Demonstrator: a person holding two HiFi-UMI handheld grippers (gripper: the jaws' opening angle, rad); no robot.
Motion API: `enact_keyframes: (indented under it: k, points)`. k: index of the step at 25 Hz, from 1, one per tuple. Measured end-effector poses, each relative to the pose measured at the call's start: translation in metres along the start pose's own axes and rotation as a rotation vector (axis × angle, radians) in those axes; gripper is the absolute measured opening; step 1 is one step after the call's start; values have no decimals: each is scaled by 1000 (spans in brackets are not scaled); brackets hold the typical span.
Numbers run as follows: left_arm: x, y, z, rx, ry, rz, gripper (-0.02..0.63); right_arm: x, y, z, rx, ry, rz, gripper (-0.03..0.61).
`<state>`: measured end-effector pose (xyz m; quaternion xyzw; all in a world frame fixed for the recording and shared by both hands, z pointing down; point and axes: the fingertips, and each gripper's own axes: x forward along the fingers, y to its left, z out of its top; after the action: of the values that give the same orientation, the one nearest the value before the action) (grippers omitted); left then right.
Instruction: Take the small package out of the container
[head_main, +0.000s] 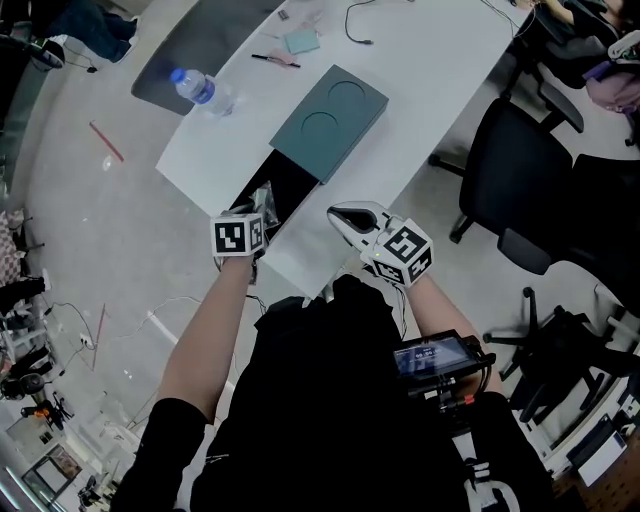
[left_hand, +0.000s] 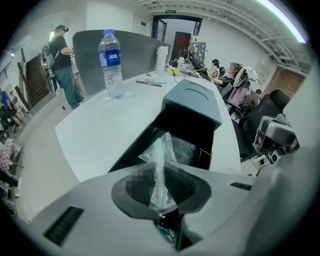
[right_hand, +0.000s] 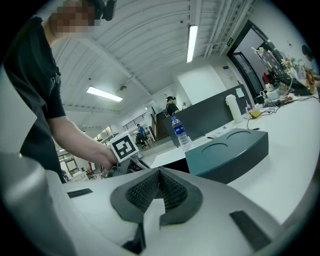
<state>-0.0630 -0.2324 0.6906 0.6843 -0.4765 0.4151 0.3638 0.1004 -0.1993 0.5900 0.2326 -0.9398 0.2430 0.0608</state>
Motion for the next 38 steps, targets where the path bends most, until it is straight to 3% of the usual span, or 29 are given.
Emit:
enact_keyframes:
  k: [18, 28, 38]
  points:
    - [-51, 8, 2, -95, -203, -59, 64, 11, 29, -4, -40, 25, 16, 26]
    - [-94, 18, 7, -100, -355, -126, 64, 22, 54, 5, -74, 15, -19, 26]
    - [-129, 27, -14, -119, -469, -193, 64, 25, 87, 2, -100, 18, -57, 26]
